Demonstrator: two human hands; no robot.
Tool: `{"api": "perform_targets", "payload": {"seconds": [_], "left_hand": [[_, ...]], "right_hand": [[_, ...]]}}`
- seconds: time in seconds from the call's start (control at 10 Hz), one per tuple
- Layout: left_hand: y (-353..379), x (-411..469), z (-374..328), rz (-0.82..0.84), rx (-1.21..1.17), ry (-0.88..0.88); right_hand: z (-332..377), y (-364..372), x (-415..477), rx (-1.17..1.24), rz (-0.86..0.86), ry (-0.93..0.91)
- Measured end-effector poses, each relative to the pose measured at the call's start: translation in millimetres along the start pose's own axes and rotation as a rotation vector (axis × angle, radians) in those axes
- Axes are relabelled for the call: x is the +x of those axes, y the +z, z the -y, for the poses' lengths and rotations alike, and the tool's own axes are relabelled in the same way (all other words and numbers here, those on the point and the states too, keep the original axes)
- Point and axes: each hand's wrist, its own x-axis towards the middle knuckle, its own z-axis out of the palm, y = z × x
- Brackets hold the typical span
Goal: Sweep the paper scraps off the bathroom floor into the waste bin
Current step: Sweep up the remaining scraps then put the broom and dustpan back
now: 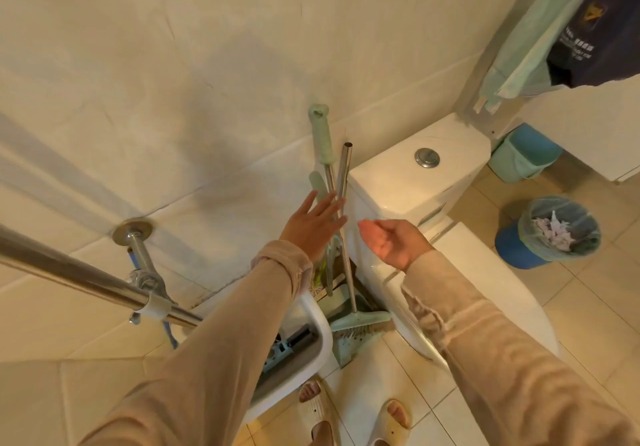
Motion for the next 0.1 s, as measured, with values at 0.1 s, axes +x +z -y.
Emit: {"api": "perform_targets", "payload": {"seconds": [0.1], "left_hand": [[13.0, -33.1, -25.6, -0.135, -0.209, -0.228]], "right_hand": [[-2.7, -47.5, -32.1, -0.303, -0.091, -0.042]]}}
